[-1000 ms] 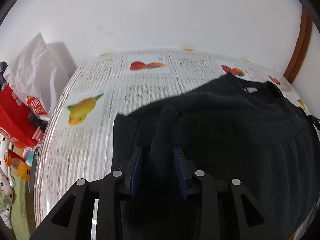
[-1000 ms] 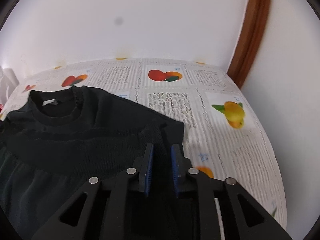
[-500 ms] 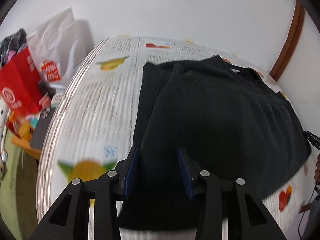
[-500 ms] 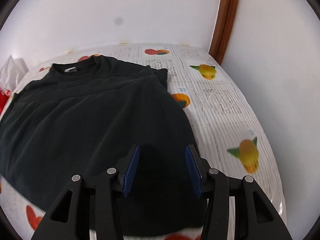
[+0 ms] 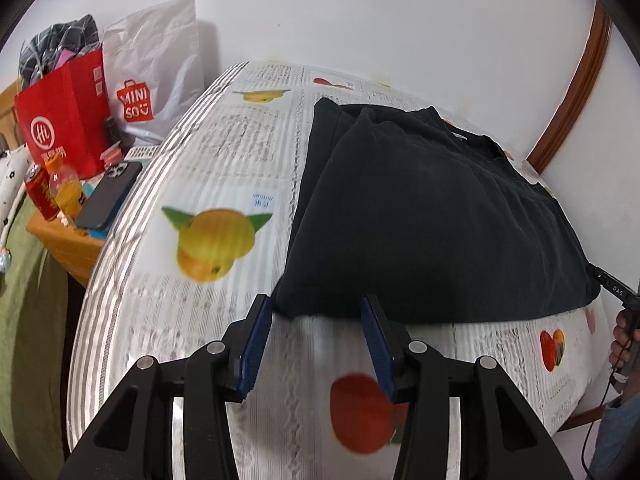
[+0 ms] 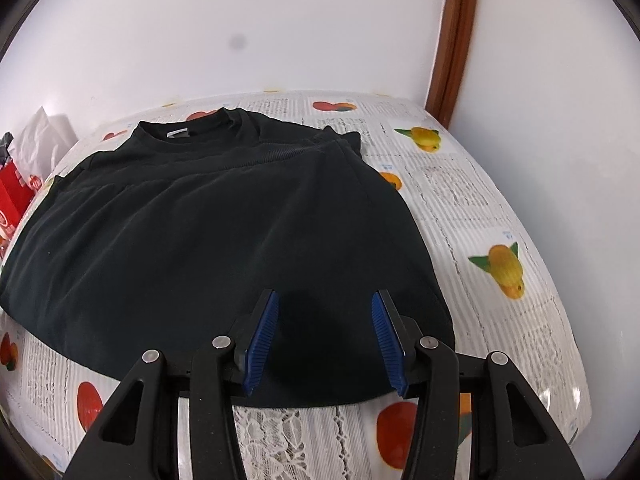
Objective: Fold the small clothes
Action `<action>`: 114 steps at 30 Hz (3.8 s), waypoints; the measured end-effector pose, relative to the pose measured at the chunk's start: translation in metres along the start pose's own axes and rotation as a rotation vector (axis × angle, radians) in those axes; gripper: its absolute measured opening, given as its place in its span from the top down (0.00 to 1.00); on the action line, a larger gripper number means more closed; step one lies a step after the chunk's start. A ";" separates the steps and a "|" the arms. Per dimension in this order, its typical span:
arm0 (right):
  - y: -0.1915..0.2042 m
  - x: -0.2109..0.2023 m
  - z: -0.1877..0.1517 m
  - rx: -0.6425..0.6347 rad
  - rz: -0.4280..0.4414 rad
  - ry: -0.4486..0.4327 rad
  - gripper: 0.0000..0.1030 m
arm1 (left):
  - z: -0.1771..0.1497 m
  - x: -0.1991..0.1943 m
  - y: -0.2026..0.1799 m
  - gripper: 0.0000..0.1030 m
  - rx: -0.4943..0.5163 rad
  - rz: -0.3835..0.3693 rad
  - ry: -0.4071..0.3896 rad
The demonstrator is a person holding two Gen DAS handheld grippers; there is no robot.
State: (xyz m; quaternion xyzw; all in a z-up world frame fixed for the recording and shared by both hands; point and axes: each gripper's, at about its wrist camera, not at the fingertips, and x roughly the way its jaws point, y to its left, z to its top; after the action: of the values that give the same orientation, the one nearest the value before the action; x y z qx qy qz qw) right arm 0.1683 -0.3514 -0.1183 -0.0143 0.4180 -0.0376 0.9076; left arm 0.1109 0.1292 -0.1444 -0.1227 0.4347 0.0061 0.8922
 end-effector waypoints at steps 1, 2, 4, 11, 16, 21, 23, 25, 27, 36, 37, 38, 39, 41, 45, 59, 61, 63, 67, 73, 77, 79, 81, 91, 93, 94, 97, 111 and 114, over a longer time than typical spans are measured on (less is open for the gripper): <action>-0.001 -0.001 -0.002 0.000 -0.006 -0.001 0.53 | -0.004 0.000 0.002 0.58 -0.013 -0.012 0.005; -0.002 -0.001 -0.003 0.000 -0.010 0.000 0.53 | -0.007 0.002 0.005 0.58 -0.030 -0.031 0.017; -0.006 0.000 -0.008 0.006 -0.031 0.005 0.53 | -0.014 0.006 0.009 0.58 -0.056 -0.071 0.037; -0.051 -0.007 -0.023 0.114 -0.081 0.016 0.51 | -0.023 0.007 0.012 0.58 -0.109 -0.164 0.010; -0.074 -0.010 -0.038 0.199 -0.032 0.056 0.50 | -0.018 0.012 0.008 0.56 -0.138 -0.176 -0.006; -0.073 -0.004 -0.042 0.289 0.081 0.057 0.50 | -0.012 0.017 0.005 0.54 -0.167 -0.185 -0.017; -0.070 0.002 -0.039 0.319 0.086 0.056 0.48 | -0.009 0.020 0.004 0.53 -0.179 -0.183 -0.013; -0.068 0.009 -0.035 0.351 0.074 0.055 0.45 | -0.007 0.022 0.003 0.53 -0.187 -0.183 -0.016; -0.071 0.016 -0.032 0.404 0.084 0.058 0.45 | -0.005 0.024 0.003 0.54 -0.199 -0.180 -0.020; -0.081 0.024 -0.015 0.404 0.126 -0.007 0.83 | 0.006 0.029 -0.019 0.85 -0.114 -0.098 -0.028; -0.083 0.022 -0.013 0.402 0.132 -0.015 0.84 | 0.008 0.029 -0.023 0.85 -0.098 -0.088 -0.031; -0.086 0.020 -0.010 0.404 0.136 -0.023 0.84 | 0.010 0.030 -0.028 0.85 -0.088 -0.089 -0.030; -0.089 0.019 -0.007 0.404 0.134 -0.031 0.85 | 0.012 0.032 -0.030 0.85 -0.084 -0.094 -0.026; -0.092 0.019 -0.001 0.393 0.113 -0.040 0.85 | 0.018 0.041 -0.037 0.85 -0.092 -0.116 -0.013; -0.106 0.027 0.013 0.374 0.057 -0.055 0.85 | 0.027 0.054 -0.054 0.85 -0.076 -0.139 -0.006; -0.065 -0.011 0.036 0.204 -0.170 -0.098 0.74 | 0.009 0.037 -0.036 0.79 0.041 -0.114 0.036; -0.031 -0.019 0.046 0.133 -0.124 -0.121 0.65 | 0.007 0.035 -0.038 0.78 0.055 -0.064 0.024; 0.005 -0.021 0.053 0.067 -0.069 -0.131 0.57 | 0.002 0.027 -0.032 0.78 0.064 -0.020 0.008; 0.094 -0.007 0.058 -0.086 0.076 -0.100 0.55 | -0.007 0.018 -0.014 0.71 0.044 0.041 0.012; 0.203 0.021 0.045 -0.260 0.176 -0.036 0.55 | -0.017 0.010 0.010 0.71 0.027 0.130 0.011; 0.254 0.008 0.022 -0.371 0.229 -0.006 0.55 | -0.017 0.006 0.022 0.66 0.024 0.157 -0.005; 0.275 -0.003 0.010 -0.446 0.241 -0.020 0.55 | -0.016 0.004 0.026 0.54 0.029 0.158 -0.019; 0.294 -0.017 -0.002 -0.522 0.249 -0.044 0.55 | -0.014 0.003 0.030 0.53 0.034 0.164 -0.034; 0.368 -0.026 -0.037 -0.767 0.274 -0.083 0.47 | -0.011 0.005 0.048 0.53 0.026 0.162 -0.056; 0.376 -0.021 -0.032 -0.778 0.255 -0.105 0.47 | -0.011 0.004 0.050 0.53 0.018 0.154 -0.059; 0.381 -0.019 -0.031 -0.779 0.247 -0.116 0.47 | -0.010 0.004 0.051 0.51 0.015 0.148 -0.059; 0.399 -0.007 -0.021 -0.762 0.224 -0.139 0.47 | -0.010 0.004 0.053 0.50 0.010 0.138 -0.060; 0.327 -0.030 0.066 -0.364 0.434 -0.191 0.82 | 0.002 0.008 0.020 0.48 0.070 0.142 -0.047; 0.261 -0.051 0.095 -0.207 0.448 -0.271 0.82 | 0.009 0.007 -0.003 0.48 0.110 0.120 -0.058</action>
State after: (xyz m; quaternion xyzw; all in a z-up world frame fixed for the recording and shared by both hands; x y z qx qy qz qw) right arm 0.2215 -0.0876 -0.0328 -0.0191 0.2871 0.2089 0.9346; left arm 0.1229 0.1273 -0.1437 -0.0471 0.4150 0.0394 0.9077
